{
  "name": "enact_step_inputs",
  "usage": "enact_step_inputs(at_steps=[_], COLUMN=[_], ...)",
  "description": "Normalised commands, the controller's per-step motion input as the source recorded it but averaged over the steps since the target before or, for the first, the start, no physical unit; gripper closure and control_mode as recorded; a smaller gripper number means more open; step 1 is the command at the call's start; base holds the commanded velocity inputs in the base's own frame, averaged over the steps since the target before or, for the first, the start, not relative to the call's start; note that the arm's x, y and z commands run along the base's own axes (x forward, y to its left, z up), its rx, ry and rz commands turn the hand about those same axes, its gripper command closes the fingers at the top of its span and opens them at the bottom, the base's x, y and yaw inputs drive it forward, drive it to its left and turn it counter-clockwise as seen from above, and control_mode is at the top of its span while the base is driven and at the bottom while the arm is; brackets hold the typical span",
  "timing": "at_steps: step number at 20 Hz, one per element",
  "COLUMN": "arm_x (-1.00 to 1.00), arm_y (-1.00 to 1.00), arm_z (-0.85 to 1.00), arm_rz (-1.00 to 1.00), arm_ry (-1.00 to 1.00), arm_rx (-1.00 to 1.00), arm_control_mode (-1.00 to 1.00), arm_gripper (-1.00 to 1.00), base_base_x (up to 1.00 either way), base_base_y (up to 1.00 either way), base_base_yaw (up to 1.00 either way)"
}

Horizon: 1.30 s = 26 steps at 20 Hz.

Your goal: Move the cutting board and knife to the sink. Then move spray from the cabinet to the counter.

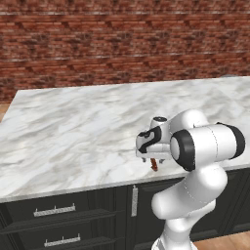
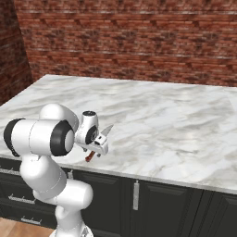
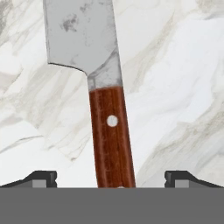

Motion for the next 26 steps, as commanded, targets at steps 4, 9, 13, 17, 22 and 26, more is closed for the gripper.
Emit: enact_step_inputs(at_steps=[4, 9, 13, 17, 22, 26], arm_x=[0.0, 0.0, -0.22, -0.34, -0.14, 0.0], arm_y=[0.0, -0.06, 0.0, 0.0, 0.0, 0.0], arm_z=[0.0, -0.01, -0.09, -0.08, -0.01, 0.0], arm_rz=[0.0, 0.02, 0.0, 0.0, 0.0, 0.0], arm_ry=[0.0, 0.0, 0.0, 0.0, 0.0, 0.0], arm_rx=[0.0, 0.0, 0.0, 0.0, 0.0, 0.0], arm_control_mode=[-1.0, -1.0, -1.0, -1.0, -1.0, -1.0], arm_gripper=[-1.0, -1.0, -1.0, -1.0, -1.0, -1.0], base_base_x=[0.0, 0.0, 0.0, 0.0, 0.0, 0.0], base_base_y=[0.0, 0.0, 0.0, 0.0, 0.0, 0.0], base_base_yaw=[0.0, 0.0, 0.0, 0.0, 0.0, 0.0])
